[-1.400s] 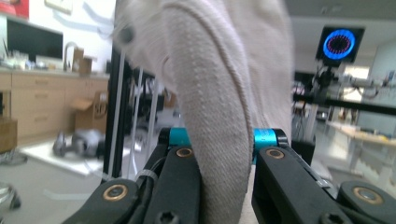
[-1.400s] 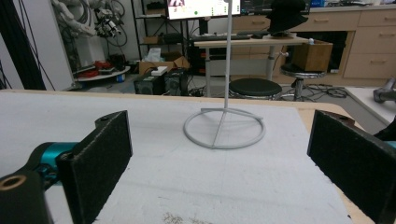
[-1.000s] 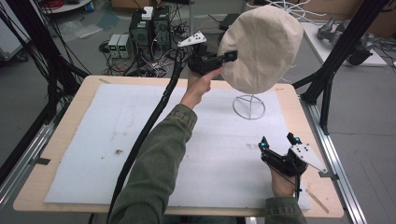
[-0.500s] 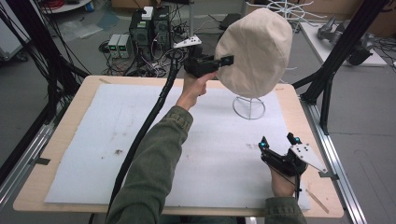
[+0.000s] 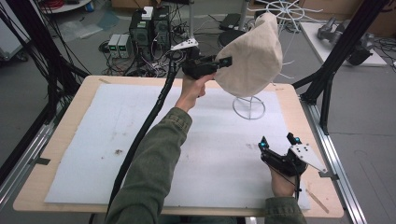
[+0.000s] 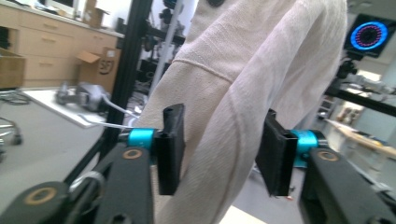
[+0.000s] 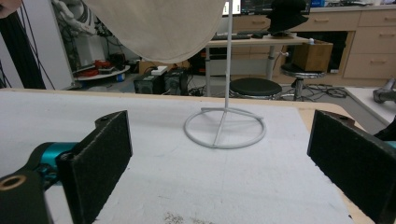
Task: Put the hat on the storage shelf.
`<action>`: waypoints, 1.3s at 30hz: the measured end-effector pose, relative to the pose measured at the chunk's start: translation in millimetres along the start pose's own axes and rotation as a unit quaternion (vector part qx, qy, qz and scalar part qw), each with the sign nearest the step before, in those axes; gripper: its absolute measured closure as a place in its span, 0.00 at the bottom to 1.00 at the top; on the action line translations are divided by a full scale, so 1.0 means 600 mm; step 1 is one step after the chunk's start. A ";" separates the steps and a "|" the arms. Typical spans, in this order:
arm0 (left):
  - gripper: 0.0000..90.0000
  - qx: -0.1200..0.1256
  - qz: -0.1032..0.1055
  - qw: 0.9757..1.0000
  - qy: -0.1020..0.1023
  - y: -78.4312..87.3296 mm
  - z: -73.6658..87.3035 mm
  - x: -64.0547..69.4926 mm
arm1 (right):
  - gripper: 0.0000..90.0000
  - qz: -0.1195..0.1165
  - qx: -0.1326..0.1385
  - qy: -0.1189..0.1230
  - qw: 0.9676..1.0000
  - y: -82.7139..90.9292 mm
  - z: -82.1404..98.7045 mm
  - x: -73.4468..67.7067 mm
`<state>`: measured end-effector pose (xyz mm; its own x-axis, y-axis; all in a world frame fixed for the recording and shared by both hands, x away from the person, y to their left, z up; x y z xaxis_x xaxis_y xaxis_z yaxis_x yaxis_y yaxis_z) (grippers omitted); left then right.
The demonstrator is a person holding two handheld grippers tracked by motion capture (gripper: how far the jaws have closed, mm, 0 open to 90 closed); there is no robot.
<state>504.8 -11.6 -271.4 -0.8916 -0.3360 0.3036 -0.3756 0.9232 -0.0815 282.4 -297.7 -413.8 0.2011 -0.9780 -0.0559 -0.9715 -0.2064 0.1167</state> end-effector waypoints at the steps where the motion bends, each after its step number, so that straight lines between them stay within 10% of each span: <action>1: 0.51 0.002 0.001 1.000 0.003 0.003 0.000 -0.001 | 0.06 0.001 0.000 0.000 1.000 -0.001 0.000 0.000; 25: 0.27 0.046 -0.034 0.997 -0.049 0.082 -0.040 0.031 | 0.06 0.002 -0.001 0.000 1.000 0.001 0.000 -0.002; 39: 0.22 0.055 -0.097 0.990 -0.082 0.158 -0.049 0.033 | 0.06 0.000 -0.001 -0.001 1.000 0.000 0.000 -0.003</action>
<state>459.1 74.8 -245.1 -0.8256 -0.5393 0.1658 -0.5611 0.8155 -0.1418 282.1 -296.1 -413.7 0.2002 -0.9780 -0.0582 -0.9712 -0.2059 0.1196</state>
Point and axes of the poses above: each handheld gripper's, and its own axes: y roughly backward along the jaws, z roughly out of its underside, x roughly to its right, the point moved 2 cm from there along -y, roughly forward along the jaws, and after that the axes turned 1 degree about -z, right-handed, at the moved point
